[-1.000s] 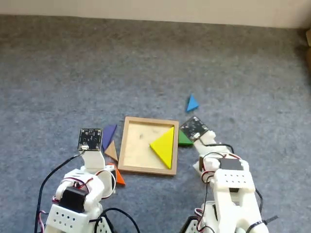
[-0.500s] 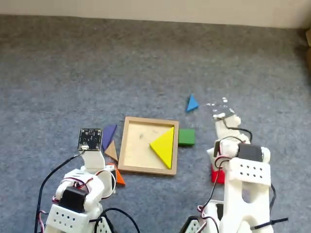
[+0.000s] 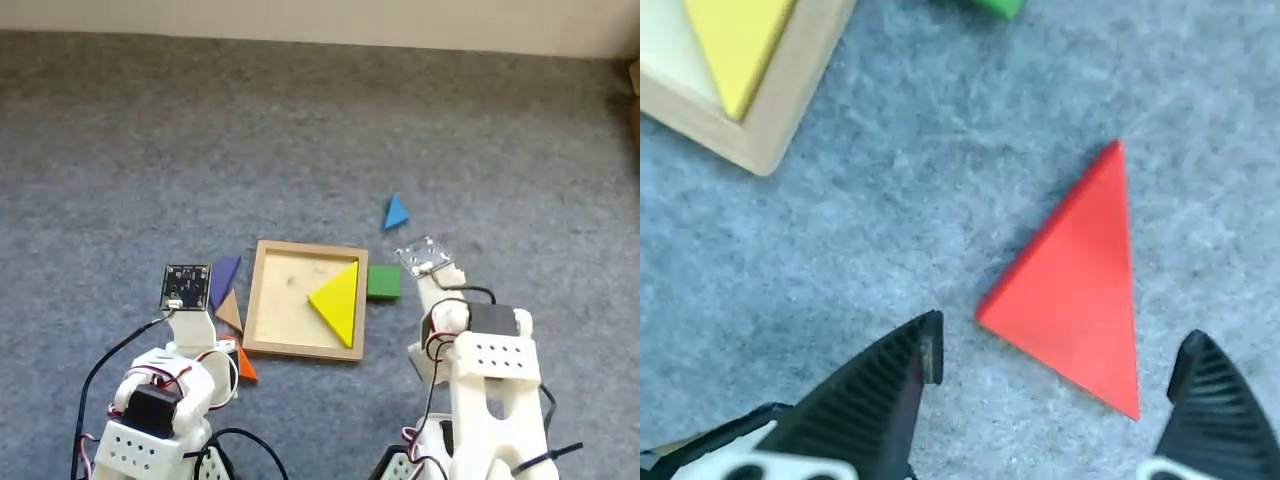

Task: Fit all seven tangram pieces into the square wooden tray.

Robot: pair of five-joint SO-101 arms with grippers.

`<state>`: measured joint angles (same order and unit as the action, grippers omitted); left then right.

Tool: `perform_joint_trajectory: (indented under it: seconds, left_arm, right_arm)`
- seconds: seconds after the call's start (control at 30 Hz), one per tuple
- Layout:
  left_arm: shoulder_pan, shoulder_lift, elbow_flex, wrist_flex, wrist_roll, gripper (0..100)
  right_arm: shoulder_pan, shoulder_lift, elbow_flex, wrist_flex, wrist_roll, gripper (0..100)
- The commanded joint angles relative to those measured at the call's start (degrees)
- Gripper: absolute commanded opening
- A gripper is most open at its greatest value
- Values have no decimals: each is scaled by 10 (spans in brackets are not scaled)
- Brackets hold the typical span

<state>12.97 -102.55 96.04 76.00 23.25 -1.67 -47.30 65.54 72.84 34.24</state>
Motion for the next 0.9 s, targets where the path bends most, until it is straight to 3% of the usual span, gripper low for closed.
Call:
perform_joint_trajectory:
  seconds: [0.0, 0.5, 0.6, 0.87]
  left_arm:
    - [5, -5, 12, 1, -2, 7]
    - [5, -5, 12, 1, -2, 7]
    - [5, -5, 12, 1, -2, 7]
    - [5, -5, 12, 1, -2, 7]
  right_arm:
    - [-7, -7, 25, -35, 6, 347]
    - [-3, -7, 105, -140, 27, 346]
    - [-3, 2, 103, -143, 29, 310]
    - [28, 229, 30, -167, 26, 278]
